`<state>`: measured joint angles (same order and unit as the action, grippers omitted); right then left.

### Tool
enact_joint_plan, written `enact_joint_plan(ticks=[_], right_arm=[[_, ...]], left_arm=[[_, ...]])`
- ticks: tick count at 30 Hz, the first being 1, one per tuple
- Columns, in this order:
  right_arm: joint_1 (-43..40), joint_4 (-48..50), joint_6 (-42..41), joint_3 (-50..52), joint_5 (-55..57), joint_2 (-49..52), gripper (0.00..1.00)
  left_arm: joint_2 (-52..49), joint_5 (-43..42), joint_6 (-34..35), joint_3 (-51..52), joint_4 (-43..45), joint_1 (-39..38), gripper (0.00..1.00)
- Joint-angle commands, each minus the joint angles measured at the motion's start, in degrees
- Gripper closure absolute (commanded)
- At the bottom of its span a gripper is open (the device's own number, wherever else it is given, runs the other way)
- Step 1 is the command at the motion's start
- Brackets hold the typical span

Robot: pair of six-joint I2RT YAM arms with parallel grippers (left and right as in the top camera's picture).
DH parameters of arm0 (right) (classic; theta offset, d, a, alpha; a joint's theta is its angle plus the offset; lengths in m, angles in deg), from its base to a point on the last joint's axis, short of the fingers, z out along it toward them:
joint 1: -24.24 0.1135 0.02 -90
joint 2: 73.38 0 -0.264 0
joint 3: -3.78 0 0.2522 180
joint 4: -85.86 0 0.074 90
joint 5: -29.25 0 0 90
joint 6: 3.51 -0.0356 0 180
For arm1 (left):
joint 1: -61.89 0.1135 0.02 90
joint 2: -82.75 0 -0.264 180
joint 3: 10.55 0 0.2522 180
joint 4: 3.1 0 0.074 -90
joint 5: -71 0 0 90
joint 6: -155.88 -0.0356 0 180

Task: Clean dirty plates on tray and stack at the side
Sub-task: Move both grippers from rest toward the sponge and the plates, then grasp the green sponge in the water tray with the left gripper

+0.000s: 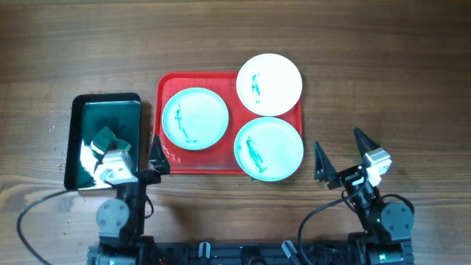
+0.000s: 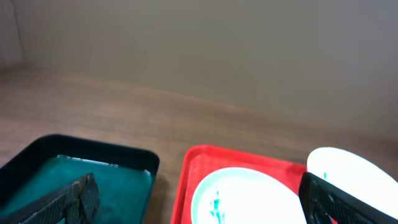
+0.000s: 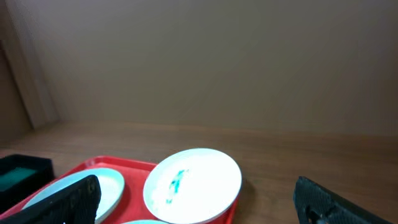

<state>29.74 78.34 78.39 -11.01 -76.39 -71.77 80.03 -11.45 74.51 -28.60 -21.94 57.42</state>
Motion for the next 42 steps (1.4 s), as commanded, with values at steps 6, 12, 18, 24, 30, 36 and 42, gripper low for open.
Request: enact_joint_plan(ticks=[6, 12, 18, 24, 30, 36, 42], right_arm=[[0.2, -3.9, -0.9, -28.8, -9.8, 29.2, 0.00], [0.2, -43.8, 6.9, -72.7, -17.5, 66.2, 0.00], [0.3, -55.9, 9.6, -84.7, -21.7, 85.8, 0.00], [14.8, -53.2, -0.8, -86.2, -1.6, 96.5, 0.18], [29.9, -48.2, -9.0, -87.2, 14.8, 109.4, 0.30], [33.7, -42.8, -10.0, -87.1, 18.6, 117.7, 0.43], [34.5, -38.6, -14.5, -87.1, 18.6, 121.7, 0.56]], left_arm=[[-33.7, -2.3, 3.3, -41.1, -22.5, -0.2, 0.00], [-60.4, -15.8, 5.6, -77.2, -50.7, -0.2, 0.00], [-68.7, -21.9, 5.6, -79.3, -52.4, -0.3, 0.00], [-71.9, -9.7, 10.3, -79.3, -51.6, -0.2, 0.00], [-73.7, 2.5, 19.0, -79.3, -57.9, 7.4, 0.00], [-82.0, 2.6, 19.1, -79.2, -62.4, 17.4, 0.03], [-87.7, 2.6, 18.8, -79.2, -60.5, 18.3, 0.00]])
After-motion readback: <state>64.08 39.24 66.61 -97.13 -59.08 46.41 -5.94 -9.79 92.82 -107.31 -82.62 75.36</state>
